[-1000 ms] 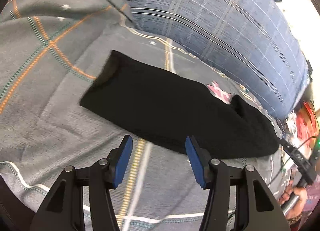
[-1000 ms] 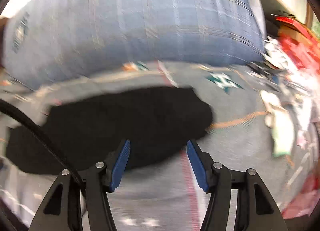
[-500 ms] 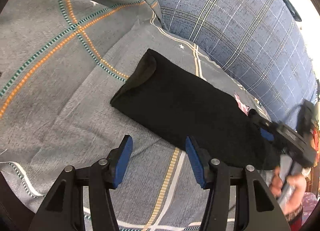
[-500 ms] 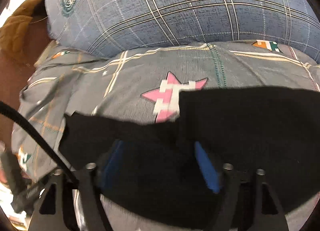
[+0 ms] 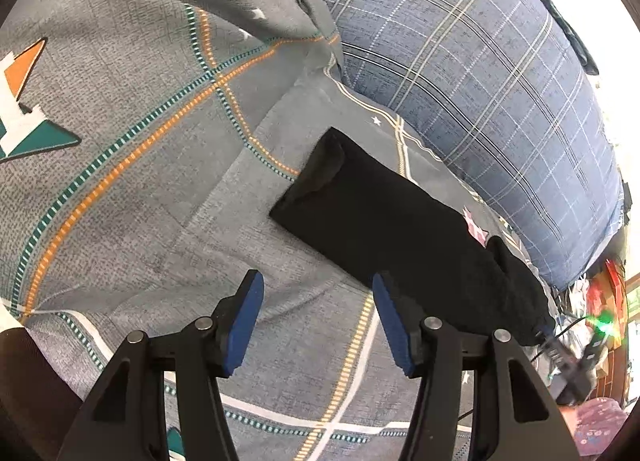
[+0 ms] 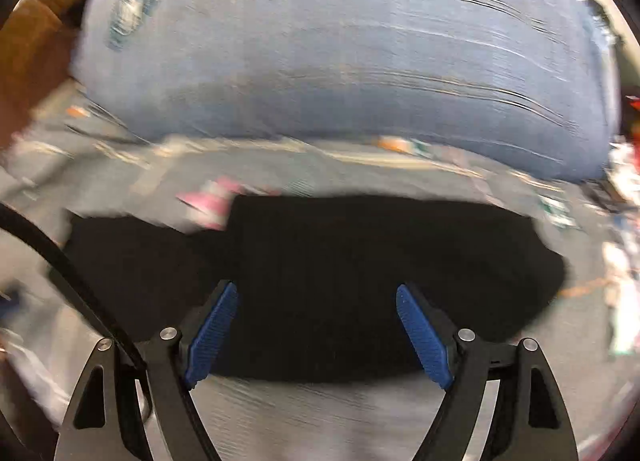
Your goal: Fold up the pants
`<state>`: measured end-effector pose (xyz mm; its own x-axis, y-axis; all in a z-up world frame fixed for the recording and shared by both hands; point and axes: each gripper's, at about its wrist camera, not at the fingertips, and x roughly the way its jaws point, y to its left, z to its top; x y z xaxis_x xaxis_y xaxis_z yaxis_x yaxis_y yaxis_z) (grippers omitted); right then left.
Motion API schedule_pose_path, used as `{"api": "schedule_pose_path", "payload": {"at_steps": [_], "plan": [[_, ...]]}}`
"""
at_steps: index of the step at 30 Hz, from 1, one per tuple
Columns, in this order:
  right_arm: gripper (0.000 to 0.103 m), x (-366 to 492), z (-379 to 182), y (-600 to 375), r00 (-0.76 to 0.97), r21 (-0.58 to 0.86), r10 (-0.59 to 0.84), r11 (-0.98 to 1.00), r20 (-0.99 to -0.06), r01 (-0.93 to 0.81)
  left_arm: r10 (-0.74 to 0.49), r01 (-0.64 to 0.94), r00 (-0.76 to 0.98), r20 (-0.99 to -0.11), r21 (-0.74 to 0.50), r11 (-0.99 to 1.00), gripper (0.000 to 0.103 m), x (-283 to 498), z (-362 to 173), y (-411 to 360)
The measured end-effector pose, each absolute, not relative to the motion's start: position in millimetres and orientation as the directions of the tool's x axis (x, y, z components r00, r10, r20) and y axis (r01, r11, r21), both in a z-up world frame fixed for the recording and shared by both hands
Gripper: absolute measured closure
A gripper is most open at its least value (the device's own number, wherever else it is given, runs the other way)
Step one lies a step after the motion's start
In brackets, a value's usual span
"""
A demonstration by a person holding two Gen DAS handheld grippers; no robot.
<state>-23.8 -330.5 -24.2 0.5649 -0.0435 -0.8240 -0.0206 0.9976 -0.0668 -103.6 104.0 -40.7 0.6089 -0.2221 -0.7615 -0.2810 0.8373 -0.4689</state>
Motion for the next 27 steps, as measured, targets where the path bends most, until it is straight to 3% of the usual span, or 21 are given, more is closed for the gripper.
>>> {"api": "schedule_pose_path", "payload": {"at_steps": [1,4,7,11,14,16,20,22,27], "plan": [[0.017,-26,-30,-341,0.545,-0.080,-0.075,0.997,-0.835,0.013,-0.222,-0.276,0.607,-0.763,-0.465,0.841,0.047,-104,-39,102],[0.017,-45,-39,-394,0.523,0.068,-0.019,0.987,-0.852,0.148,-0.219,-0.267,0.605,-0.766,-0.454,0.850,0.047,-105,-34,97],[0.017,-59,-20,-424,0.598,0.125,-0.039,0.965,-0.801,0.230,-0.210,-0.261,0.602,-0.770,-0.439,0.860,0.047,-102,-30,90],[0.017,-46,4,-433,0.689,0.174,-0.013,0.964,-0.725,0.201,-0.213,-0.256,0.597,-0.773,-0.435,0.863,0.047,-99,-29,81],[0.014,-24,-16,-438,0.659,0.243,0.075,0.956,-0.748,0.167,-0.218,-0.254,0.590,-0.777,-0.435,0.864,0.047,-100,-30,77],[0.015,-11,-42,-442,0.576,0.236,0.071,0.947,-0.815,0.217,-0.216,-0.267,0.587,-0.780,-0.439,0.858,0.047,-101,-32,82],[0.015,-21,-28,-424,0.585,0.103,-0.032,0.975,-0.810,0.197,-0.212,-0.305,0.590,-0.779,-0.458,0.835,0.047,-100,-38,103],[0.015,-21,-8,-404,0.622,0.094,-0.008,0.987,-0.783,0.130,-0.209,-0.305,0.593,-0.778,-0.457,0.836,0.047,-95,-41,107],[0.015,6,27,-306,0.585,0.174,0.292,0.952,-0.756,-0.251,-0.216,-0.313,0.607,-0.764,-0.480,0.819,0.047,-73,-52,114]]}}
